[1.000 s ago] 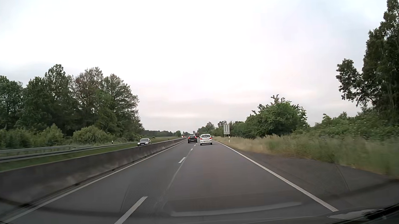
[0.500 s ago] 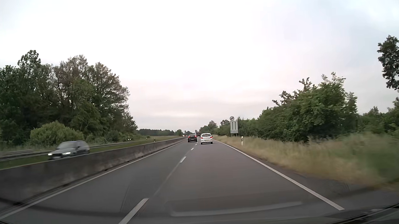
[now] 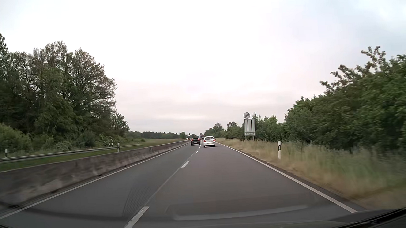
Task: Follow the waypoints while adhering to traffic rules and regulations
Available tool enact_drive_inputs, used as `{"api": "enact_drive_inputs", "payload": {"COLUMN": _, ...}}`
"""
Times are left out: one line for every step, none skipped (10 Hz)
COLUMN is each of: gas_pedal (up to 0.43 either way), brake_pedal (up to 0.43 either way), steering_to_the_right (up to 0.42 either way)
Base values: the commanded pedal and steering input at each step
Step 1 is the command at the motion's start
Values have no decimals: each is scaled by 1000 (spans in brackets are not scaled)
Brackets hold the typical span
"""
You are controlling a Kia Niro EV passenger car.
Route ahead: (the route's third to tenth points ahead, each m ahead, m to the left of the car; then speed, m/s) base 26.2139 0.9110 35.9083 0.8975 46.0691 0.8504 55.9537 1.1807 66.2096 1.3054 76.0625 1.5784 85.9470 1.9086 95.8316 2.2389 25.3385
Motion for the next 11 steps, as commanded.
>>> {"api": "enact_drive_inputs", "payload": {"gas_pedal": 0, "brake_pedal": 0, "steering_to_the_right": -3}}
{"api": "enact_drive_inputs", "payload": {"gas_pedal": 0, "brake_pedal": 0, "steering_to_the_right": 0}}
{"api": "enact_drive_inputs", "payload": {"gas_pedal": 0, "brake_pedal": 0, "steering_to_the_right": 0}}
{"api": "enact_drive_inputs", "payload": {"gas_pedal": 0, "brake_pedal": 0, "steering_to_the_right": -1}}
{"api": "enact_drive_inputs", "payload": {"gas_pedal": 0, "brake_pedal": 0, "steering_to_the_right": -1}}
{"api": "enact_drive_inputs", "payload": {"gas_pedal": 0, "brake_pedal": 0, "steering_to_the_right": -1}}
{"api": "enact_drive_inputs", "payload": {"gas_pedal": 0, "brake_pedal": 0, "steering_to_the_right": -1}}
{"api": "enact_drive_inputs", "payload": {"gas_pedal": 0, "brake_pedal": 0, "steering_to_the_right": 0}}
{"api": "enact_drive_inputs", "payload": {"gas_pedal": 0, "brake_pedal": 0, "steering_to_the_right": 0}}
{"api": "enact_drive_inputs", "payload": {"gas_pedal": 0, "brake_pedal": 0, "steering_to_the_right": 0}}
{"api": "enact_drive_inputs", "payload": {"gas_pedal": 0, "brake_pedal": 0, "steering_to_the_right": 0}}
